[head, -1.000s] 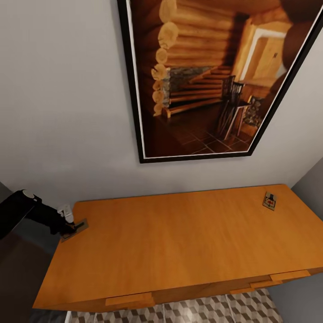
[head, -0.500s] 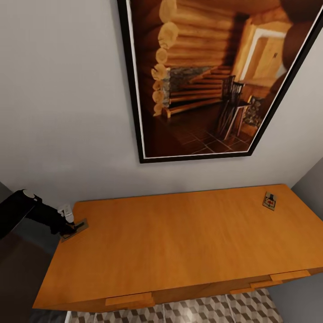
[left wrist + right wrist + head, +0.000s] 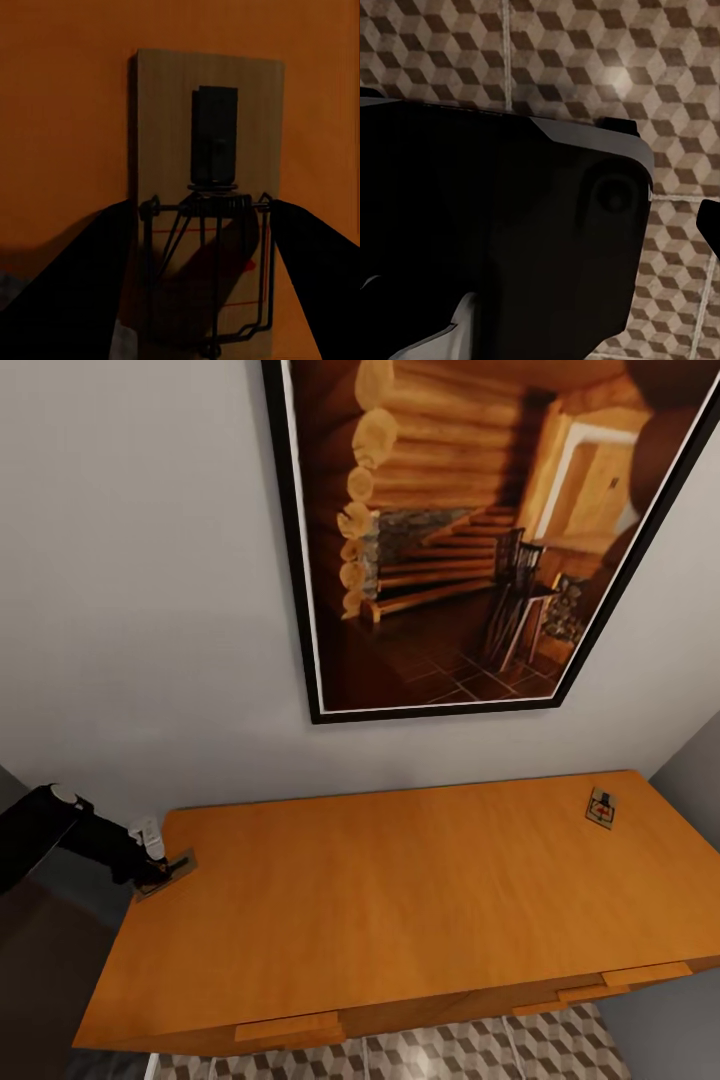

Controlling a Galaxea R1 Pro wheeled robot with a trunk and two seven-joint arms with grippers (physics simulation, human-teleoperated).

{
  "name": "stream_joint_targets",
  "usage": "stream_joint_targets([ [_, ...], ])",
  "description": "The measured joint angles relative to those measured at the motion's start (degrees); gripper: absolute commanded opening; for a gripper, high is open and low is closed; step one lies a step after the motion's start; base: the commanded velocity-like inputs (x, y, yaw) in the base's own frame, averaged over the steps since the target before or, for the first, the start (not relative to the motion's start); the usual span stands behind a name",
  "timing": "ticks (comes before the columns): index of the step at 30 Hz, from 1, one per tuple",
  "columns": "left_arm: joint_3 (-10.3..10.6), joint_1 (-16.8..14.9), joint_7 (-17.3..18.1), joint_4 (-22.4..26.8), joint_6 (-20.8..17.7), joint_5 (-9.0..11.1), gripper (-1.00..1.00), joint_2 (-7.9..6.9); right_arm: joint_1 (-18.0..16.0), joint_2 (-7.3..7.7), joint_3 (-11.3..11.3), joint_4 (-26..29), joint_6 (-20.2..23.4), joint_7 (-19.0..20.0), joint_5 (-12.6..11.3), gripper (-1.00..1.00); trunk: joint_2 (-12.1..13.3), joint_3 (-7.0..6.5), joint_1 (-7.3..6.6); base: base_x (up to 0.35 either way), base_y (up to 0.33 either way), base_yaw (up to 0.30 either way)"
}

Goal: Take the four mousetraps from the cabinet in the bathroom and place them on the bathroom floor. Make sure all four end up on the same floor surface, and ensure that at least two of them are either under or directly next to the same bathroom sink.

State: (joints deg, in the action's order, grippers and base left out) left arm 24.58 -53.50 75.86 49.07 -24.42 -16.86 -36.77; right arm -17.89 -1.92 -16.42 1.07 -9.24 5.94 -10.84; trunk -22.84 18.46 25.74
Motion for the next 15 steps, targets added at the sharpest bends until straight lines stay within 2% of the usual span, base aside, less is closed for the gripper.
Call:
stream_joint_targets([
  [11,-0.4,0.1,0.2,2.4,-0.2,0.1,-1.0,-0.99,0.0,-0.01,0.0,0.0,0.0,0.0,0.0,1.0,0.0,0.02,0.01,0.0,0.0,0.0],
  [15,-0.9,0.1,0.4,6.0,-0.4,0.2,-1.0,-2.84,0.0,-0.01,0.0,0.0,0.0,0.0,0.0,1.0,0.0,0.02,0.01,0.0,0.0,0.0],
])
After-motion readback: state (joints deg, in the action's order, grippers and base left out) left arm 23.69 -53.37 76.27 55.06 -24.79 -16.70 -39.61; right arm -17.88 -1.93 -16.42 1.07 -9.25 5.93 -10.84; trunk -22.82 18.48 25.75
